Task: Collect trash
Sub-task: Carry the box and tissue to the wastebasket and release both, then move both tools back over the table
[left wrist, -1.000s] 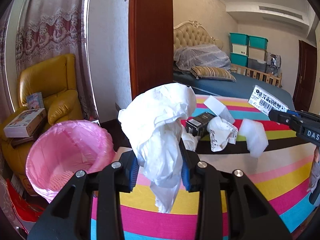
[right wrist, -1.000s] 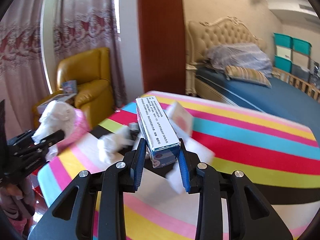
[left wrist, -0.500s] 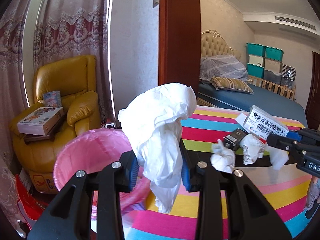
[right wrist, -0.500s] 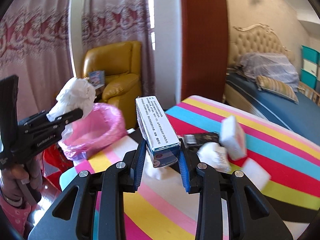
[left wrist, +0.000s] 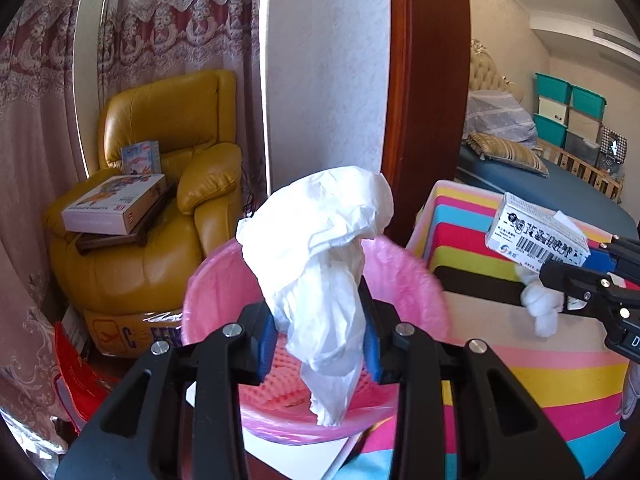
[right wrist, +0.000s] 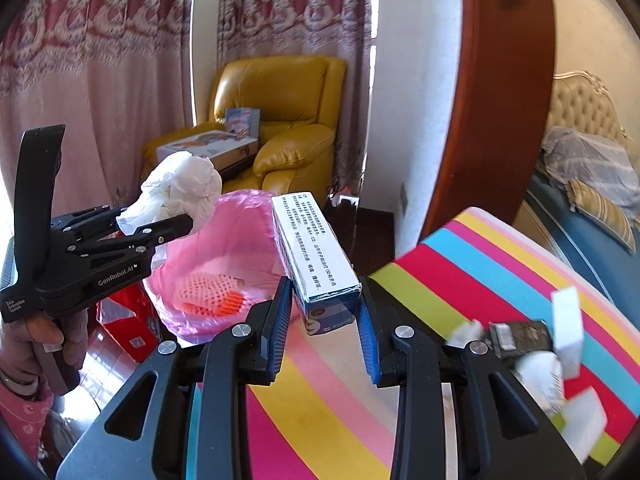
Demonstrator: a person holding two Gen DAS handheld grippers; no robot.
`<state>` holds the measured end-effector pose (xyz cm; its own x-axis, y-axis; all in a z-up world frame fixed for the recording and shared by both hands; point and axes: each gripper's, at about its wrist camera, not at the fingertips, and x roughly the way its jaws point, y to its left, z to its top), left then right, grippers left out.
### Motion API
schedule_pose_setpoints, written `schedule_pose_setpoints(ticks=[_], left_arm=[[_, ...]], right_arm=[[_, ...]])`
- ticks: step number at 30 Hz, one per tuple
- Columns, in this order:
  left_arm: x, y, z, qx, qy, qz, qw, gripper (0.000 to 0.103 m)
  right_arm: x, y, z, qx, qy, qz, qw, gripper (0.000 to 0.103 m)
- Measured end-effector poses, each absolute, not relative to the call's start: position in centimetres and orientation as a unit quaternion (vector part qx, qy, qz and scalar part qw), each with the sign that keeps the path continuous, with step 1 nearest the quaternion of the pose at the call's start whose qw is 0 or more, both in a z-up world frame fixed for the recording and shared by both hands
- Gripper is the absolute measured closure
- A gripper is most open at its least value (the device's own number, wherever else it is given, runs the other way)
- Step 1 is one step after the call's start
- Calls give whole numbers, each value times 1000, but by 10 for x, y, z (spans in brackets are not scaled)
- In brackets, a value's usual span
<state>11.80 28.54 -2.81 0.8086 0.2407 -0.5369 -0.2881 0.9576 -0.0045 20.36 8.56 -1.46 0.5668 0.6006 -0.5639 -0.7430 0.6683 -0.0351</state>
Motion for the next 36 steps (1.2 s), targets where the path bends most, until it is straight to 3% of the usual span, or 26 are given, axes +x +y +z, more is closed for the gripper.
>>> schedule_pose_setpoints(ticks=[13, 14, 15, 16, 18, 24, 36], left_arm=[[132, 326, -57, -56, 306, 144, 940, 62], [132, 328, -58, -56, 305, 146, 939, 55], [133, 329, -57, -55, 304, 151, 939, 44], [131, 330, -56, -54, 300, 159, 939, 38], [126, 331, -51, -53, 287, 175, 940, 25], [106, 326, -38, -42, 253, 217, 942, 5], [112, 262, -40, -62, 271, 164, 947, 5]], right_arm=[[232, 155, -26, -134, 281, 400, 862, 69], [233, 157, -26, -134, 279, 399, 863, 61], [234, 156, -23, -130, 275, 400, 865, 42], [234, 153, -21, -126, 270, 400, 866, 34], [231, 143, -15, -117, 250, 401, 874, 31], [218, 106, -5, -116, 230, 398, 880, 31], [209, -9, -13, -93, 219, 308, 921, 22]])
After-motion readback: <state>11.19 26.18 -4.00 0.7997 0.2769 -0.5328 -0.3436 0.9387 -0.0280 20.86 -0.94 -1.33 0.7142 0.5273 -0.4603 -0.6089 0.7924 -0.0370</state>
